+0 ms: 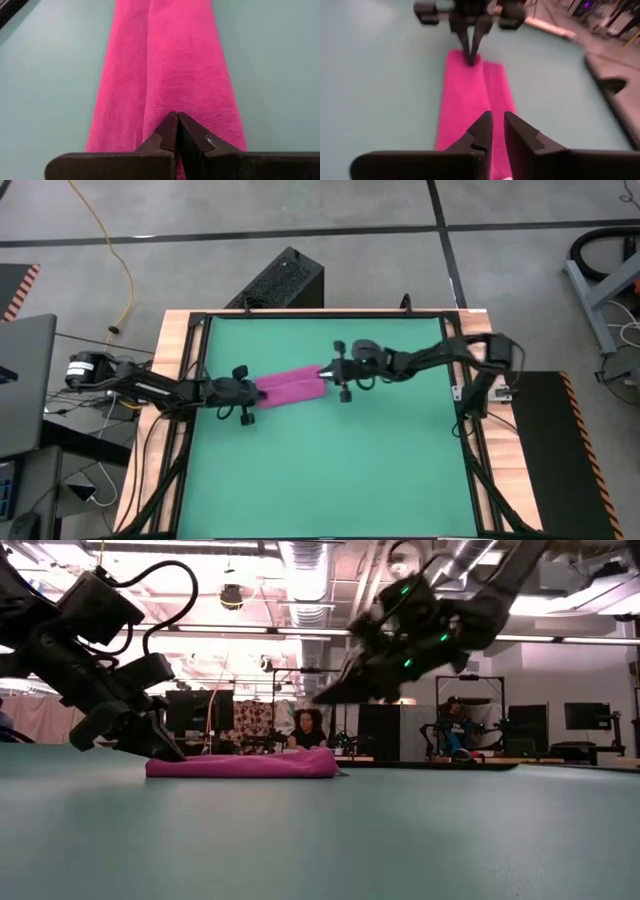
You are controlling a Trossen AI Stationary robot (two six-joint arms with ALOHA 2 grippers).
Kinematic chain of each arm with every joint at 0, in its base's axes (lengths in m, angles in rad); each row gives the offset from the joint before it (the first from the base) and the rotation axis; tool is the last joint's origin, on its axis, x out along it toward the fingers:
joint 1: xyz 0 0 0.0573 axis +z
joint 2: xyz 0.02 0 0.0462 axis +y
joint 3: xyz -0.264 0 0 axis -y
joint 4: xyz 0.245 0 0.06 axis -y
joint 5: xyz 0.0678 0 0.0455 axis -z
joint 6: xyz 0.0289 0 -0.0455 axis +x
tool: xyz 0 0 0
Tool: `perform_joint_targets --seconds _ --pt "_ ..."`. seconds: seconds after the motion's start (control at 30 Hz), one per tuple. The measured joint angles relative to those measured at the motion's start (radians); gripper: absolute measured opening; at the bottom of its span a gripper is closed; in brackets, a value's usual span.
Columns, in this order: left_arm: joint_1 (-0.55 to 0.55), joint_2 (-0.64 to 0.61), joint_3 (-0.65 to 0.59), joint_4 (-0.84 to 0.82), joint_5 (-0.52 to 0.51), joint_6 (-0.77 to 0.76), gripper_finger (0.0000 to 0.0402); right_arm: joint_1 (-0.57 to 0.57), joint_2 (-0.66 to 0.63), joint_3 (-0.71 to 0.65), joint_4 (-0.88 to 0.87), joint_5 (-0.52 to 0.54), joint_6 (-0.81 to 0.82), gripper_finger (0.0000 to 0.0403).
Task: Roll towel into tight, uniform cylinder
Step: Roll the pink towel
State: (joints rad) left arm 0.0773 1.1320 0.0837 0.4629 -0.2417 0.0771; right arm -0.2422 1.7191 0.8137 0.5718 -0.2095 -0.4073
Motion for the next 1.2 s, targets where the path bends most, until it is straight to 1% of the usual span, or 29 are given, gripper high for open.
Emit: perform_joint_targets --seconds 0.13,0.3,0.4,0.57,0.67,0.73,0.83,0.93,1.03,1.13,1.2 --pt "0.032 0.0 0.0 -0.008 0.028 0.04 0.0 -0.028 0.108 0.062 0.005 -0.05 -0.001 0.0042" --pt "0.073 0.0 0.0 -0.008 0.077 0.071 0.0 -0.068 0.175 0.079 -0.007 -0.077 0.047 0.0014" --pt "0.095 0.0 0.0 -0.005 0.107 0.089 0.0 -0.08 0.194 0.078 -0.052 -0.086 0.093 0.0012" --pt "0.121 0.0 0.001 0.007 0.142 0.103 0.0 -0.068 0.202 0.079 -0.086 -0.1 0.112 0.0013" --pt "0.125 0.0 0.001 0.008 0.182 0.104 0.0 -0.057 0.202 0.079 -0.121 -0.052 0.121 0.0013" --pt "0.125 0.0 0.001 0.008 0.19 0.115 0.0 -0.057 0.202 0.079 -0.131 -0.015 0.137 0.0013" --pt "0.126 0.0 0.001 0.009 0.197 0.127 0.0 -0.059 0.202 0.077 -0.137 -0.008 0.16 0.0013" --pt "0.126 0.0 0.001 0.017 0.212 0.122 0.0 -0.047 0.202 0.056 -0.116 0.006 0.189 0.0013" --pt "0.125 0.0 0.002 0.023 0.213 0.113 0.0 -0.034 0.202 0.035 -0.092 0.067 0.223 0.001" --pt "0.125 0.0 0.002 0.023 0.213 0.112 0.0 -0.022 0.173 0.022 -0.087 0.108 0.224 0.0006" --pt "0.125 0.0 0.002 0.023 0.211 0.104 0.0 -0.017 0.128 0.022 -0.091 0.135 0.207 0.0007"
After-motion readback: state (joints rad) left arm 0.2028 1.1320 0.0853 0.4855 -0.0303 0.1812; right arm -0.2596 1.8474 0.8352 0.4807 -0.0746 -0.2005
